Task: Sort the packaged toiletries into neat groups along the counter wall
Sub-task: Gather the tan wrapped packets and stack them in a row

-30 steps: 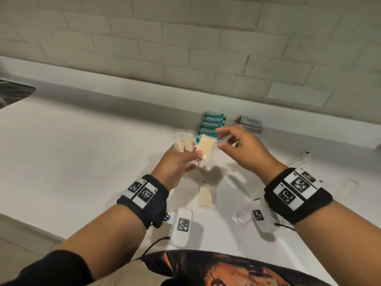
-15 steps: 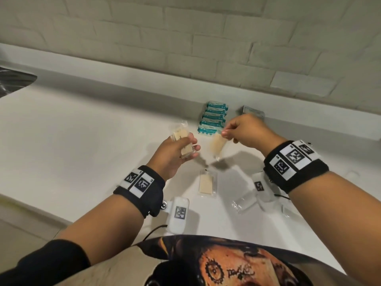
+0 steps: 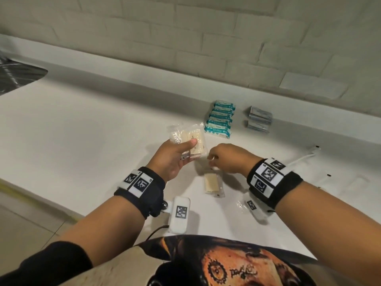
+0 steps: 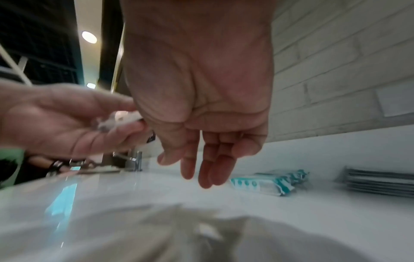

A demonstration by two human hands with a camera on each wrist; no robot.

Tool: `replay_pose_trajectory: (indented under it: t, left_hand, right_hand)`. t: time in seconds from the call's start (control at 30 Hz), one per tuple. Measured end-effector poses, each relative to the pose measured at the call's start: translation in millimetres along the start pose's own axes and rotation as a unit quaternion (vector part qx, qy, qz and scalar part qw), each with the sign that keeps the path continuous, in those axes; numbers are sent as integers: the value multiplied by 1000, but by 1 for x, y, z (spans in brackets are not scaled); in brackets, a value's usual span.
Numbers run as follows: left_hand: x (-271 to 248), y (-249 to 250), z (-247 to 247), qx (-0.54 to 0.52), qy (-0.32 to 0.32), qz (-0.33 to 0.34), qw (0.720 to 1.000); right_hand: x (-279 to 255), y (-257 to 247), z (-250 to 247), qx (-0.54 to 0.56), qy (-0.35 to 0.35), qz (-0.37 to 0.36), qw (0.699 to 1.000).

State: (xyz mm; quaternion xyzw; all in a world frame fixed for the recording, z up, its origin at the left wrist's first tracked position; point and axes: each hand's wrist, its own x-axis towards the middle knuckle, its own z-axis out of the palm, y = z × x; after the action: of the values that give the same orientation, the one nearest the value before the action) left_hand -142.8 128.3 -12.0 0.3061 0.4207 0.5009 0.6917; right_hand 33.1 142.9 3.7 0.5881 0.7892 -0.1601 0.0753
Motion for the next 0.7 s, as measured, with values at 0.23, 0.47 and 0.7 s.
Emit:
replay_pose_trajectory:
  t: [0.23, 0.47, 0.7]
  left_hand:
    - [1, -4, 8, -1, -13, -4, 1000]
    - [4, -3, 20, 5, -9, -41, 999]
    - [3, 2, 21, 8, -24, -25, 999]
  right_hand:
    - [-18, -2, -31, 397, 123, 5, 910]
    - [-18, 6, -35, 305, 330, -28, 893]
    - [-31, 12, -24, 13, 319, -191, 928]
